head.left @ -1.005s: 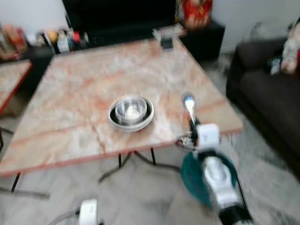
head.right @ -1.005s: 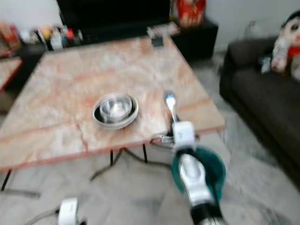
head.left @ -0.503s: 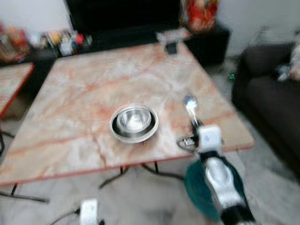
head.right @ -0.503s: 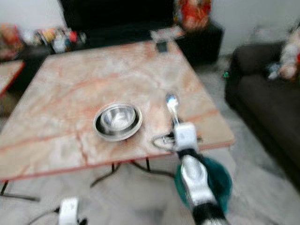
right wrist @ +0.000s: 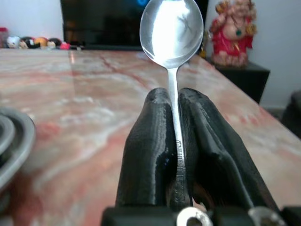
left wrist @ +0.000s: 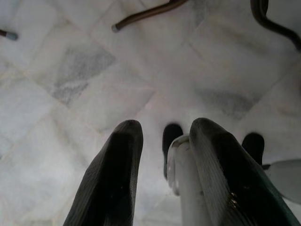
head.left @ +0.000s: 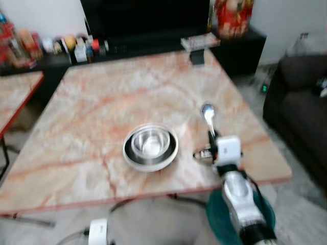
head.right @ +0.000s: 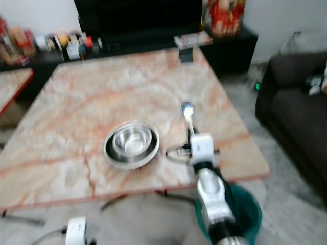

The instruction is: Setting the table

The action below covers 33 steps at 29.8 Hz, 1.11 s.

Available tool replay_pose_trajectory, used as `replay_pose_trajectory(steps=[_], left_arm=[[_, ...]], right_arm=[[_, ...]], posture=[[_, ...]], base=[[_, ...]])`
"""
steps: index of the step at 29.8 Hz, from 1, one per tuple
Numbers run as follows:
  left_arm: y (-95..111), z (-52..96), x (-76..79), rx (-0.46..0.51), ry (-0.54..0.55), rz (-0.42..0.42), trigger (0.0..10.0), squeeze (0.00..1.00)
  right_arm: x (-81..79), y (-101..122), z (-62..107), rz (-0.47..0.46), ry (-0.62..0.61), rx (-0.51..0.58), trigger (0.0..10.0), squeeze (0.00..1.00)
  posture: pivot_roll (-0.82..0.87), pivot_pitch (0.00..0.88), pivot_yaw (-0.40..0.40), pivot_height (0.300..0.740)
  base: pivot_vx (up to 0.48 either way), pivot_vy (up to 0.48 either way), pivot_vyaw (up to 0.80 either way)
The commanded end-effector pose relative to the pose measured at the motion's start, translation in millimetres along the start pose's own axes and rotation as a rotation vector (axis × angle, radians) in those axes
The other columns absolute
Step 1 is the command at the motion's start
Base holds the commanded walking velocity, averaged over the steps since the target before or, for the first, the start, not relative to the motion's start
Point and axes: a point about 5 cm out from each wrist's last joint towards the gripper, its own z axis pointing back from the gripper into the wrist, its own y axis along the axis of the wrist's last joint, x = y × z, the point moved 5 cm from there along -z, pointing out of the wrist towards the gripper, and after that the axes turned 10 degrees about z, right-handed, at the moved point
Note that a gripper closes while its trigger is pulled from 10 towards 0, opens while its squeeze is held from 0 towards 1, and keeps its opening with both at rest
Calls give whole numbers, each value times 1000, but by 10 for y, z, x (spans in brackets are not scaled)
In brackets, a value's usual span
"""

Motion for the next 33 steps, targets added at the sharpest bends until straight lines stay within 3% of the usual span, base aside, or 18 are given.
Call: replay_pose_trajectory(steps=[1,14,16,21,23,26,33], left_arm=[[6,12,-148,0,36,-8,10000,0],[24,9,-133,8,27,2,10000,0],[9,11,-140,1,28,-1,10000,0],[8,12,-152,-2,30,-4,10000,0],[13,11,-155,-1,31,-6,10000,0],[23,11,-160,1,31,-7,10000,0],[14,13,-173,-4,29,-16,10000,0]], right_arm=[[-122,62,-28,-19,29,13,10000,0],[-92,-20,-36,-41,16,-50,10000,0],[-90,-82,-59,-88,21,-104,10000,0],[-166,-144,-80,-87,62,-179,10000,0],[-184,-221,-82,-26,78,-238,10000,0],[-158,-368,-52,-50,45,-342,10000,0],[-113,-485,6,-68,21,-427,10000,0]], posture=[[-41,32,65,740],[-45,36,64,740],[-45,37,67,740],[-41,36,71,740],[-43,35,72,740],[-41,40,73,740],[-43,41,80,740]], base=[[285,0,0],[22,0,0],[0,0,0],[0,0,0],[0,0,0],[0,0,0],[0,0,0]])
